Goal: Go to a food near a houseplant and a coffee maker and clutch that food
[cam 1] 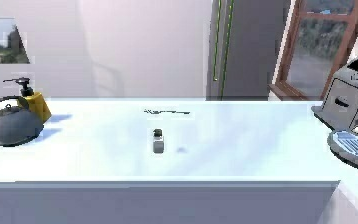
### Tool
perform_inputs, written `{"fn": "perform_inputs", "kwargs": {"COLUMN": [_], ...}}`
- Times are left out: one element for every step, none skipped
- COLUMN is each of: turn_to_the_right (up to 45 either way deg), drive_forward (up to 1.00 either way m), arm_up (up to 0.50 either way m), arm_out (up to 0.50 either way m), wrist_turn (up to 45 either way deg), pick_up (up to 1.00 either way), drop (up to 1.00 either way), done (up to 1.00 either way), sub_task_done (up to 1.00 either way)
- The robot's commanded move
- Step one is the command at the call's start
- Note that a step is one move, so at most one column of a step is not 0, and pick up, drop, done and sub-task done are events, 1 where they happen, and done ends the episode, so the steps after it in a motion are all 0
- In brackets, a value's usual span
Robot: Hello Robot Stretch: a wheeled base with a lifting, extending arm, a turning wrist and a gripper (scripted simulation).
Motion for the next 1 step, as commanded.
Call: {"fn": "perform_inputs", "kwargs": {"turn_to_the_right": [-18.0], "drive_forward": [0.0], "arm_up": [0.0], "arm_out": [0.0], "wrist_turn": [0.0], "pick_up": [0.0], "drop": [0.0], "done": [0.0], "sub_task_done": [0.0]}}
